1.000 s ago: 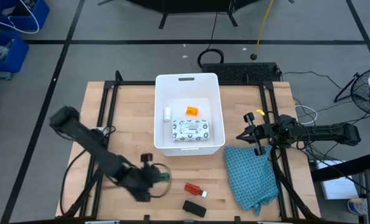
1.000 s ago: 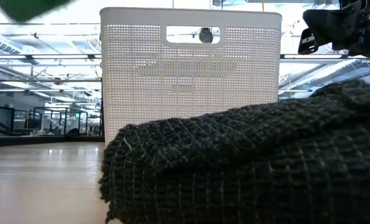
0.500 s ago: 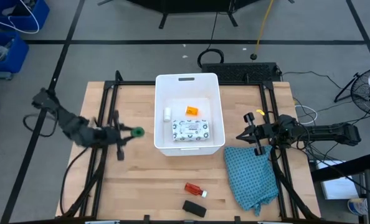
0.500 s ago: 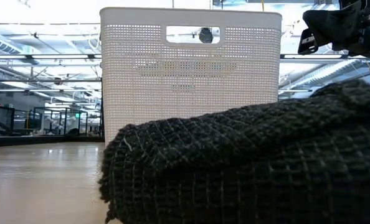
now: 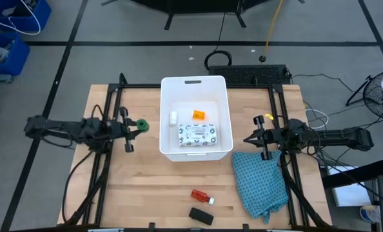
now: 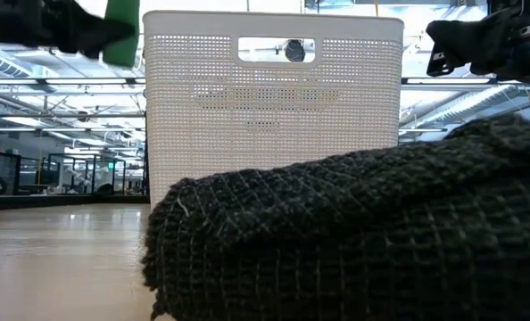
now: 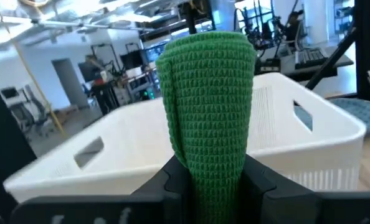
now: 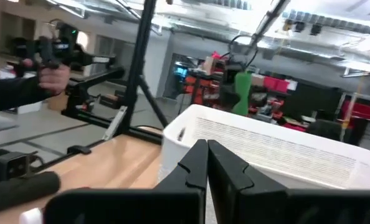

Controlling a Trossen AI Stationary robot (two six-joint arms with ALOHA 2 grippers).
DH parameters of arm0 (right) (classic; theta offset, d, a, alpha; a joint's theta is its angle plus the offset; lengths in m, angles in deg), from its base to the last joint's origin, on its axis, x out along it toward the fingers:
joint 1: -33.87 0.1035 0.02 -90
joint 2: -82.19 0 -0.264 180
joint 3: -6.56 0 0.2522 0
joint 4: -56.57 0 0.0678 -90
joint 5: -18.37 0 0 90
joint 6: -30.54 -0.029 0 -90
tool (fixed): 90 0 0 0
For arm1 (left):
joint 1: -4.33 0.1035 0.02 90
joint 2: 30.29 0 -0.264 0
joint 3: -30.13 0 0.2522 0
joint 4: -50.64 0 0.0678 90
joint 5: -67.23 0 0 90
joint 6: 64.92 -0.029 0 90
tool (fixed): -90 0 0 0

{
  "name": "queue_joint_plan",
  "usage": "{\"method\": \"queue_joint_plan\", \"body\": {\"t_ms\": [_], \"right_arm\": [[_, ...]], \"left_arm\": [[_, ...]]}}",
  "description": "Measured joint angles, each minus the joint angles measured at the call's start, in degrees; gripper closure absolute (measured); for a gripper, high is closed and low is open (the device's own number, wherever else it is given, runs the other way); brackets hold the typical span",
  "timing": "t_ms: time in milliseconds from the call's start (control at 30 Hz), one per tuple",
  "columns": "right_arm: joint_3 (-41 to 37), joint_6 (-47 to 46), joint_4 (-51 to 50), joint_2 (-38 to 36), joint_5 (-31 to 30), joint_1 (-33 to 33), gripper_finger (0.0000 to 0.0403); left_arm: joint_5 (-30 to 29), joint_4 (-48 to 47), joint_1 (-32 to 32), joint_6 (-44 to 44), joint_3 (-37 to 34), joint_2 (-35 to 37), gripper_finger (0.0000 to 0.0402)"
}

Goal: Pick & place medical supplies in basket/bin
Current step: Put the green bandage into the white bin

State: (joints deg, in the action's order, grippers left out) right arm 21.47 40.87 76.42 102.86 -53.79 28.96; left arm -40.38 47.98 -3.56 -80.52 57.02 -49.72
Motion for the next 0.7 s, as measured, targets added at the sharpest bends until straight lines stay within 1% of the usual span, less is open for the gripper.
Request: {"method": "queue_joint_plan", "body": {"t_ms": [200,267,400,633,700], "right_arm": [[-0.01,0.66,0.00,0.00,-0.01,-0.02,0.0403],[-0.01,0.66,0.00,0.00,-0.01,-0.02,0.0403],[-0.01,-0.46,0.65,0.00,0.00,-0.02,0.0403],[-0.02,-4.34,0.00,0.02,0.20,-0.02,0.0403],[-0.02,-5.13,0.00,0.02,0.20,-0.02,0.0403]], "left_arm": [[3.15,8.29,0.84,0.95,-6.83,3.73,0.0326],[3.50,8.52,0.82,0.76,-8.02,4.38,0.0326],[3.80,9.42,0.82,0.58,-9.22,4.84,0.0326],[4.08,10.41,0.84,1.33,-9.31,4.82,0.0326],[2.65,12.03,0.79,2.15,-9.13,4.80,0.0326]]}}
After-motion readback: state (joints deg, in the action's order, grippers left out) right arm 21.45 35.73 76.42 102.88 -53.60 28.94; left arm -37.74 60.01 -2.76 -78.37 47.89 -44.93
